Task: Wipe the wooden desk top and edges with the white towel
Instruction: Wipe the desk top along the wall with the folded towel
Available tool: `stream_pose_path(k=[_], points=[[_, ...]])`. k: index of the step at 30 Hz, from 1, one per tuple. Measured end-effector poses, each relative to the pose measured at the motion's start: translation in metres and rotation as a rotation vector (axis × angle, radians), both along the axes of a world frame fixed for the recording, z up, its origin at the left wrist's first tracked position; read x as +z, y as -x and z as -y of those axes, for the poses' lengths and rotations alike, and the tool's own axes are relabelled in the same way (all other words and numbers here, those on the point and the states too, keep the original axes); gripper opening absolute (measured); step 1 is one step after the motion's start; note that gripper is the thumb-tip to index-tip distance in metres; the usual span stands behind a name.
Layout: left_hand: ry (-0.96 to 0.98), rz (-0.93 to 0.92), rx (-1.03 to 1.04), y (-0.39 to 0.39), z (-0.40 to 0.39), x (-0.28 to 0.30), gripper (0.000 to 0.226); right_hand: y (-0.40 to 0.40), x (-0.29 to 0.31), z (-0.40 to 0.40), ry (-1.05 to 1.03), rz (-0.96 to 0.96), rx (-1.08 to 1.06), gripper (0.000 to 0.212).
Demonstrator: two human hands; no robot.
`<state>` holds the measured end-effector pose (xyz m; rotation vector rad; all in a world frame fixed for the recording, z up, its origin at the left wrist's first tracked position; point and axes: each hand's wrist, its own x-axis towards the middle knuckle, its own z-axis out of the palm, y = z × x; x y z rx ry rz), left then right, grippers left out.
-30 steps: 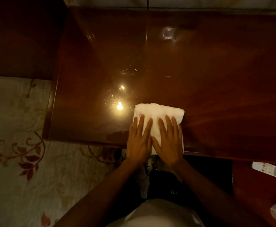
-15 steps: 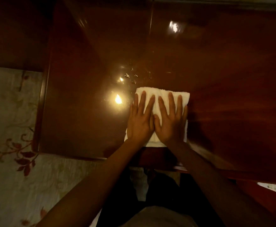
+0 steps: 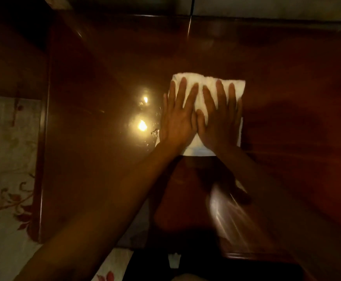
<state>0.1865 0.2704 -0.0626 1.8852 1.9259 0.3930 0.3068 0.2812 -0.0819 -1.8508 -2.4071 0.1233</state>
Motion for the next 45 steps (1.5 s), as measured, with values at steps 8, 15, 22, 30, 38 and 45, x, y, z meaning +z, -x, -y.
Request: stream_pose_path(k=[8, 15, 22, 30, 38, 45], points=[[-0.017, -0.066, -0.005, 0.022, -0.094, -0.010, 0.057, 0.022, 0.002, -0.094, 0.004, -0.027, -0.036, 0.058], [-0.083, -0.138, 0.023, 0.035, -0.150, -0.013, 0.053, 0.036, 0.004, -0.155, 0.013, -0.024, -0.083, 0.058], [-0.181, -0.061, -0.011, 0.047, -0.176, -0.014, 0.050, 0.046, 0.005, -0.173, -0.028, -0.009, -0.155, 0.058], [-0.190, -0.132, -0.099, 0.066, -0.147, -0.018, 0.051, 0.063, 0.004, -0.131, -0.004, -0.035, -0.196, 0.058], [-0.104, -0.129, -0.133, 0.084, -0.097, -0.013, 0.053, 0.083, 0.005, -0.081, 0.023, -0.064, -0.182, 0.058], [-0.050, -0.257, -0.173, 0.095, -0.050, -0.009, 0.054, 0.093, 0.007, -0.035, 0.032, -0.072, -0.152, 0.057]])
